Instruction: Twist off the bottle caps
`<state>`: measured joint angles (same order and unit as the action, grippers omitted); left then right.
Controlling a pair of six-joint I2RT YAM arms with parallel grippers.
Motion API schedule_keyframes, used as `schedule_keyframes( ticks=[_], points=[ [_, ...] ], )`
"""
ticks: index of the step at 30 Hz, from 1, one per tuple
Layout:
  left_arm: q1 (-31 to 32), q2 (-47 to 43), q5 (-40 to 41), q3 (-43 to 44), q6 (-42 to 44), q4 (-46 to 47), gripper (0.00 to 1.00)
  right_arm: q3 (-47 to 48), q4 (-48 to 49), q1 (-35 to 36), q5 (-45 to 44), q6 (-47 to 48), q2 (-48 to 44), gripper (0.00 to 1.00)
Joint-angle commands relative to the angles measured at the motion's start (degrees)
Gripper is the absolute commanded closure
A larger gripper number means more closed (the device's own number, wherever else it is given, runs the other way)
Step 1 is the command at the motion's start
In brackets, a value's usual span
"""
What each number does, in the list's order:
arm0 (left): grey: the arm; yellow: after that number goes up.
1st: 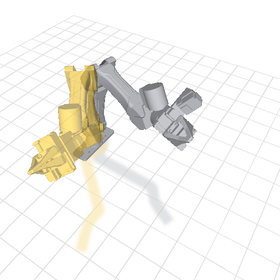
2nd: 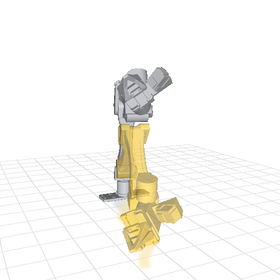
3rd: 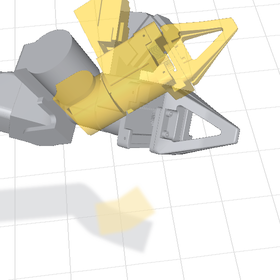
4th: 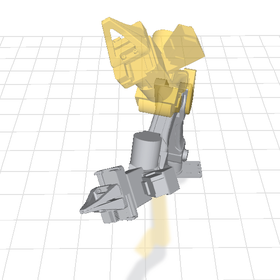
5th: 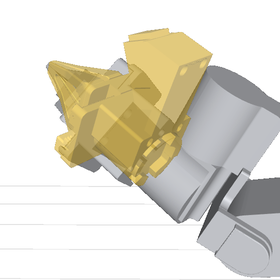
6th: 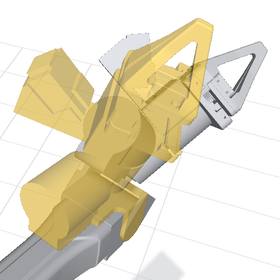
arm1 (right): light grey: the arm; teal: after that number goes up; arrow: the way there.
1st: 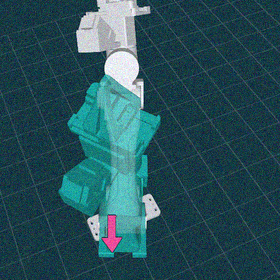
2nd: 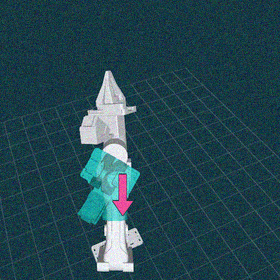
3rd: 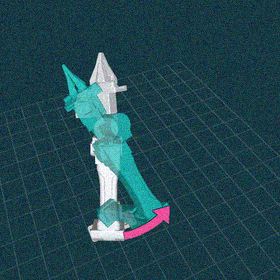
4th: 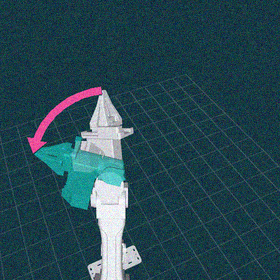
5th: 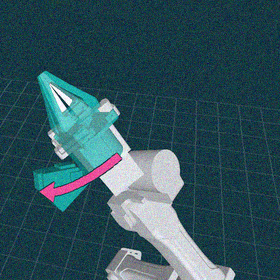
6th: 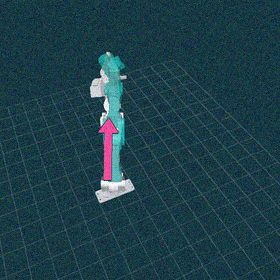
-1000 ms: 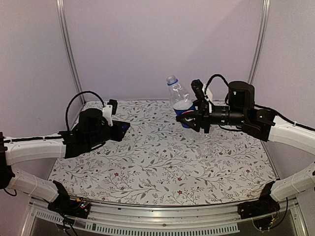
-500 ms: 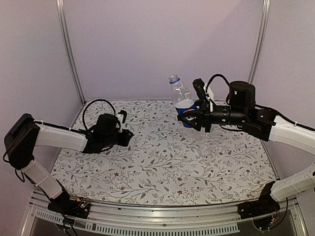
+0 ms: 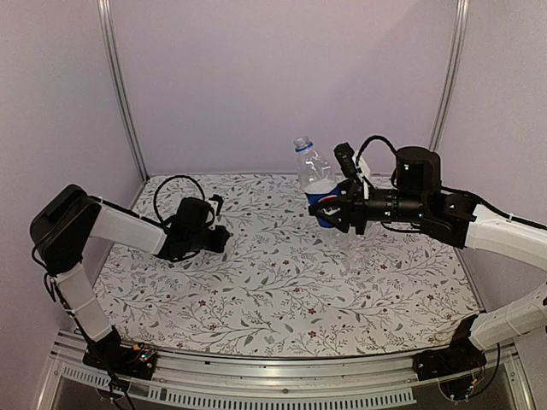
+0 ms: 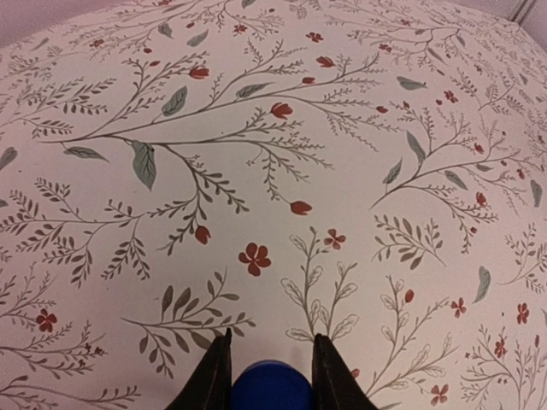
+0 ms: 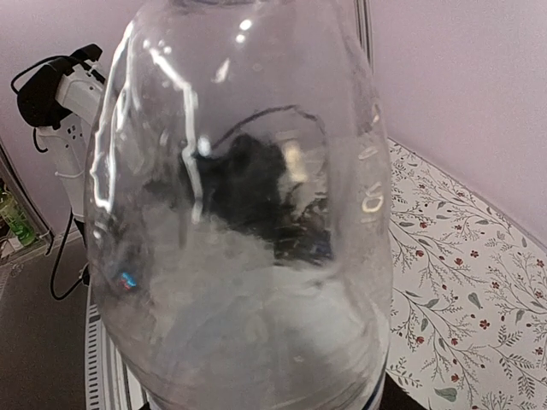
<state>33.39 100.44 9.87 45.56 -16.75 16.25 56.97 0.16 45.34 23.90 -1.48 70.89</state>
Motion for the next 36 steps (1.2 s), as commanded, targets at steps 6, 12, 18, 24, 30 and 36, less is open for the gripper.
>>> schedule_keyframes(
  ticks=[6,12,18,24,30,36],
  points=[
    [1.67,2.97,-2.68,-2.22,0.17,5.08,0.83,-0.11,1.82,-0.67,-0.13,-0.27,1.60,0.52],
    [2.34,4.37,-2.62,-4.16,-0.64,6.25,0.82,-0.10,2.21,-0.78,0.69,-0.54,3.11,0.52],
    [2.39,4.82,-3.07,-4.84,-0.52,7.40,0.78,-0.10,2.13,-0.91,0.53,-0.72,4.22,0.52],
    [2.48,2.56,-4.08,-6.25,-0.44,6.69,0.53,-0.10,2.04,-0.99,0.53,-0.55,4.64,0.52],
    [2.94,-6.33,-5.11,-7.05,-1.57,3.11,0.33,-0.33,2.38,-1.13,0.52,-0.55,5.27,0.52],
    [5.30,-19.48,-13.37,-3.98,-2.35,-1.53,0.29,-0.43,3.11,-1.21,3.06,-0.37,7.59,0.52]
  ],
)
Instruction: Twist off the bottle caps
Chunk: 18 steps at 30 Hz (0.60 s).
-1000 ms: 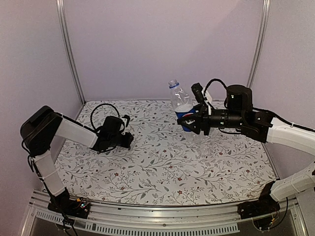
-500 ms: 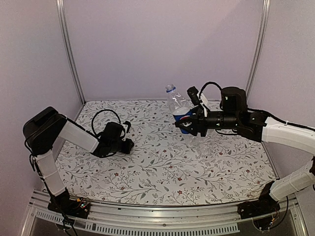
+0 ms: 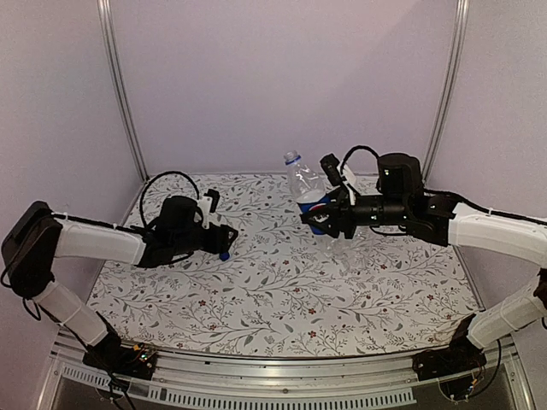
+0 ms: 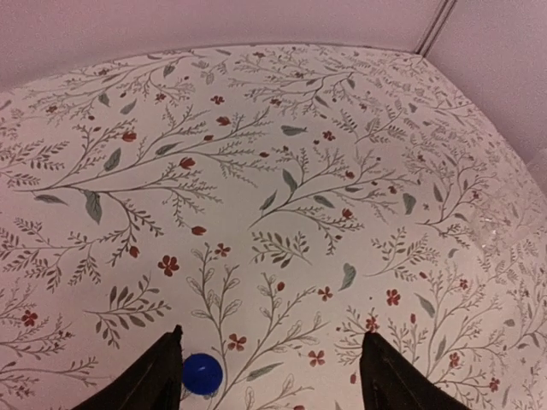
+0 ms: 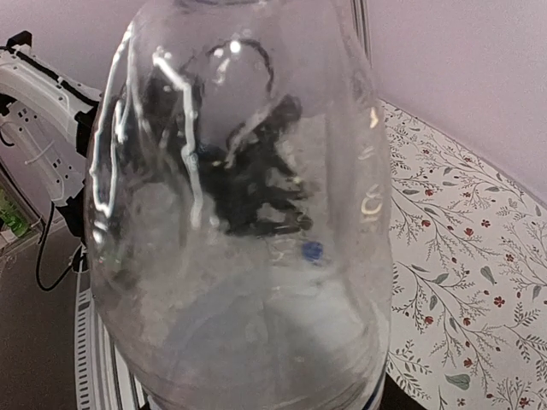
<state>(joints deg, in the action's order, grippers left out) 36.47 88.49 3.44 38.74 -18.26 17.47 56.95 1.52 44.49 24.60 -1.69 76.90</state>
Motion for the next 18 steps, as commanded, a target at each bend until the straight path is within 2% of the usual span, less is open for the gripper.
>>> schedule_keyframes(
  ticks=[1,5,9,15,18],
  points=[
    [2.67,-9.46,-8.76,3.78,-0.91,-3.13,0.29,-0.35,1.89,-0.37,2.84,-0.07,2.03,0.52],
    [4.20,-16.92,-15.13,6.54,-1.13,-3.31,0.29,-0.04,2.48,-0.37,5.42,0.13,3.73,0.51],
    [4.79,-20.63,-22.62,9.72,-3.26,-2.57,0.29,0.97,2.61,-0.37,9.61,0.61,5.73,0.51],
    [6.00,-17.94,-32.28,13.90,-6.52,0.91,0.30,1.96,3.39,-0.35,14.96,0.89,8.61,0.52],
    [6.42,-15.82,-33.78,15.43,-7.02,2.21,0.30,2.36,3.40,-0.15,16.60,0.95,9.34,0.53]
  ],
)
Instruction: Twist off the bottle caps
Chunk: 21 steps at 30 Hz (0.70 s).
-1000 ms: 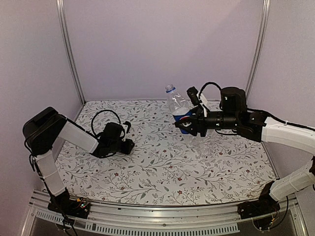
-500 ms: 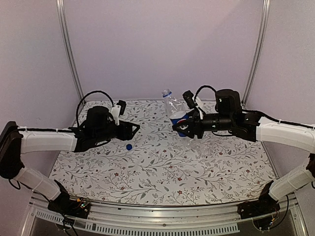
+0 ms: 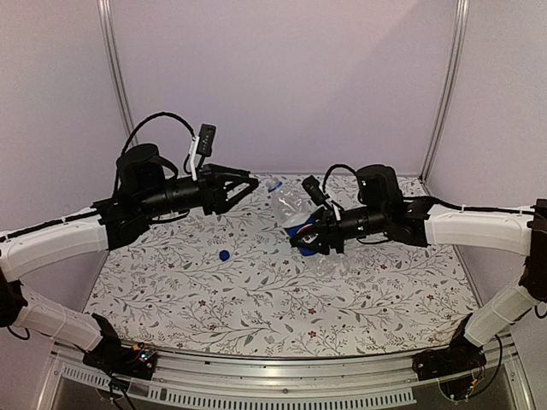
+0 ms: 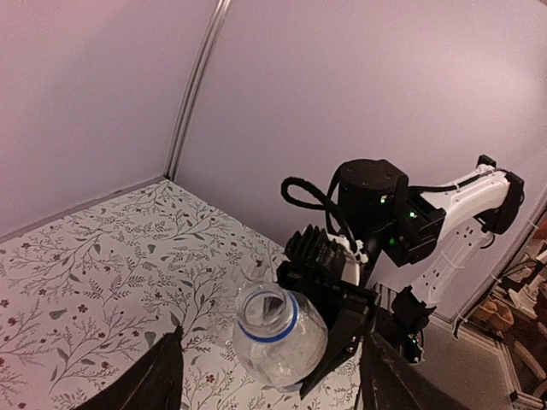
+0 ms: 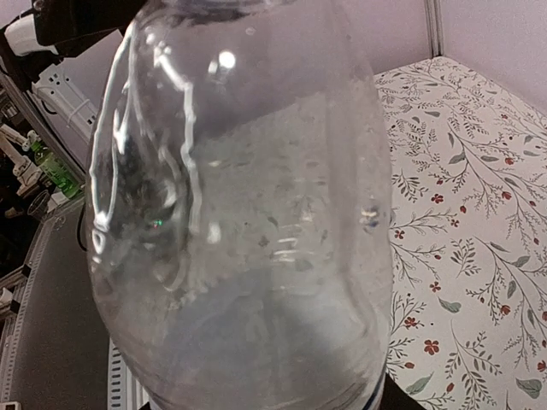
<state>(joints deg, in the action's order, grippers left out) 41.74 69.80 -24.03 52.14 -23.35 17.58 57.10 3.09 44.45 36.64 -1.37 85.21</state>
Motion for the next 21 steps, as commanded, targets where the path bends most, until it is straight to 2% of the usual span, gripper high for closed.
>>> schedule_keyframes(
  ticks=[1,6,11,21],
  points=[
    [1.27,3.55,-6.60,2.73,-2.16,1.88,0.30,2.22,1.83,0.00,5.04,0.70,1.21,0.53],
    [2.56,7.35,-9.19,5.20,-3.19,3.26,0.31,2.51,1.62,0.88,5.71,0.75,1.60,0.53],
    [3.89,9.76,-9.91,6.60,-3.32,3.97,0.40,2.80,1.39,1.23,5.88,0.75,2.44,0.53],
    [4.46,10.44,-9.52,6.92,-2.67,3.86,0.68,2.09,1.78,1.43,5.89,0.75,2.59,0.53]
  ],
)
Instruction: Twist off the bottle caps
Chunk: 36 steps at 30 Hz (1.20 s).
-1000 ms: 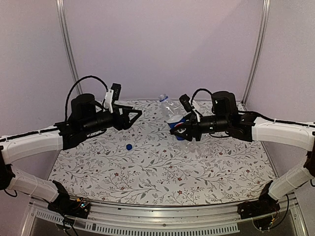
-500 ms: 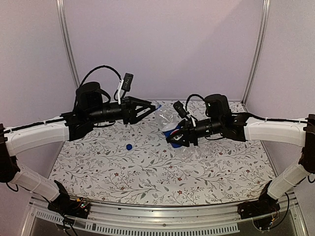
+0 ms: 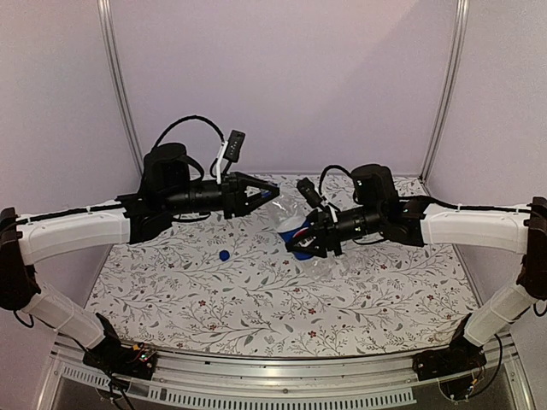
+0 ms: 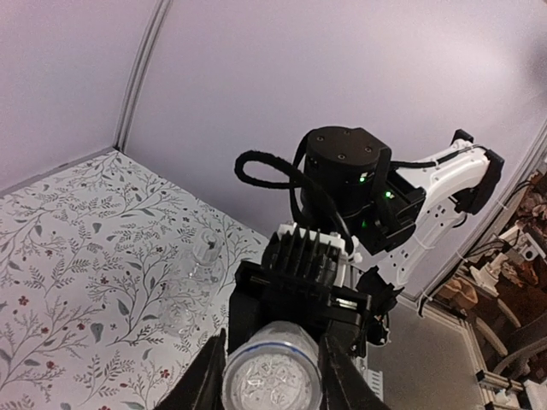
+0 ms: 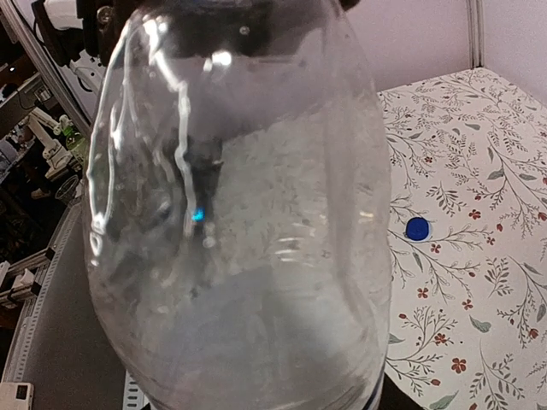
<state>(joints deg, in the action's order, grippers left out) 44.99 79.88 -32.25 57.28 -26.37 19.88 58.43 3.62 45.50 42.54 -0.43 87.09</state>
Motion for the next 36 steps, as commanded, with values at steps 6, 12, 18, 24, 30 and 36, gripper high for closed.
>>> schedule_keyframes(
  ticks=[6,12,18,24,30,36],
  points=[
    [1.19,-0.29,-0.13,1.81,1.99,0.93,1.00,-0.33,1.13,0.38,-0.97,1.42,0.57,0.45],
    [1.16,-2.28,4.43,2.34,5.59,-3.65,1.00,-1.46,0.14,0.38,-1.41,1.38,-0.84,0.17],
    [0.99,-4.28,11.67,3.21,10.88,-11.35,1.00,-1.49,-1.86,0.33,-4.82,1.66,-2.74,0.01],
    [0.25,-4.33,26.65,5.60,15.86,-22.97,1.00,-0.09,-6.44,0.00,-14.28,1.67,-5.80,0.01],
    [-1.98,-2.11,35.09,6.35,17.89,-24.99,1.00,1.24,-8.48,-0.41,-20.23,0.69,-9.68,0.01],
    [-4.67,2.59,37.23,9.34,19.21,-26.22,1.00,1.77,-10.51,-0.44,-24.03,-1.61,-11.69,0.01]
  ],
)
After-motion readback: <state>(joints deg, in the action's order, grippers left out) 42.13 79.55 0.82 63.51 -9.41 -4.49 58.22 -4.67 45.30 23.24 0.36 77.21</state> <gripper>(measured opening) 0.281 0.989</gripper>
